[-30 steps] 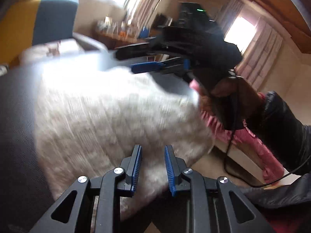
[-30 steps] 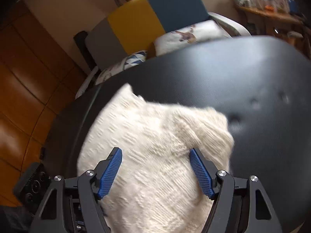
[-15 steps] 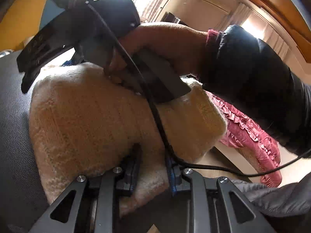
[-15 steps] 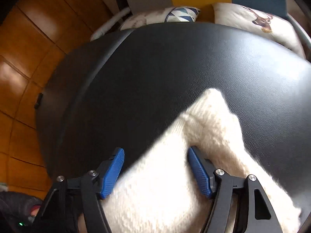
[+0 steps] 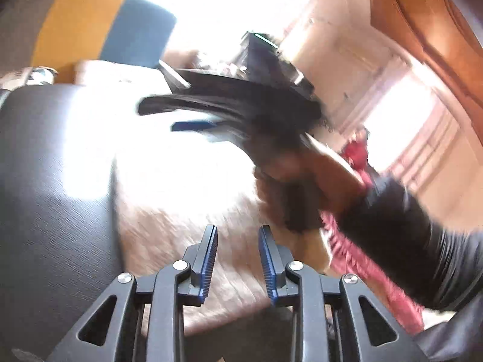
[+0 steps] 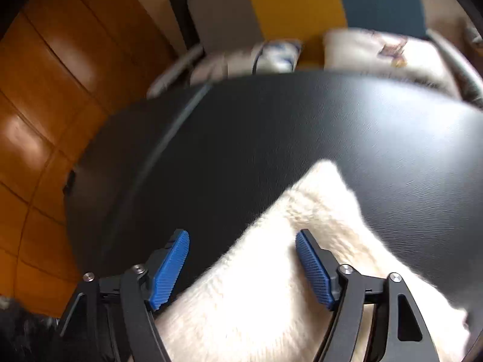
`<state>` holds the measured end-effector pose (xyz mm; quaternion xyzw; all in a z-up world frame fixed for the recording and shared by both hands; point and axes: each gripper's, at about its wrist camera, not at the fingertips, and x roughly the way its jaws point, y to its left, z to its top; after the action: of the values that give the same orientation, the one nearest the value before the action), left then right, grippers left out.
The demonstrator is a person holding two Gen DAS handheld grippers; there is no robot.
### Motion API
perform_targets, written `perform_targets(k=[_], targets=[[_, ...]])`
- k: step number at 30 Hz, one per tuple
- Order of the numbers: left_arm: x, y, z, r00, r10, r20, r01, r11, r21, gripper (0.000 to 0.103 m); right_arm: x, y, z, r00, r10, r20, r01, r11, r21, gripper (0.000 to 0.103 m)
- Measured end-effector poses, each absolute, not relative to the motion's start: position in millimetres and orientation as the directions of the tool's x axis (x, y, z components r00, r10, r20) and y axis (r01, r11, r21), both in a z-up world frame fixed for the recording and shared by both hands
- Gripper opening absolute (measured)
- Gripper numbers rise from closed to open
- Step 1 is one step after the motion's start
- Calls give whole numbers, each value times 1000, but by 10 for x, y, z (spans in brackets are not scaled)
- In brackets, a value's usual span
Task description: Fold clothes
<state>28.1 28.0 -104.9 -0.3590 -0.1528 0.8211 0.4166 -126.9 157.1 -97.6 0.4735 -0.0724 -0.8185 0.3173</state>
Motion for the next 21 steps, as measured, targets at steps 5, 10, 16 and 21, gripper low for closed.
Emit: perform_targets(k=[5,10,16,21], targets=[[-62,128,-961,-408,784,-468,-525,-621,-582,36,-868,2150,-530,-465,-656,-595,417,-755,507,99],[-536,14,-1195,-383,774,-504,-394,-630,-669,45,-262,2879,-483,-495,-707,-506,287,-682,673,103],[-734,67,-1510,-320,784,-532,-277,-614,-739,48,304,3476,-950,-474,-709,-523,56,-616,786,103],[-877,67,-1823,-275,818,-504,-253,-568,-783,52,405,3575,-1283,-460,-729,-507,-20,-562,827,103]])
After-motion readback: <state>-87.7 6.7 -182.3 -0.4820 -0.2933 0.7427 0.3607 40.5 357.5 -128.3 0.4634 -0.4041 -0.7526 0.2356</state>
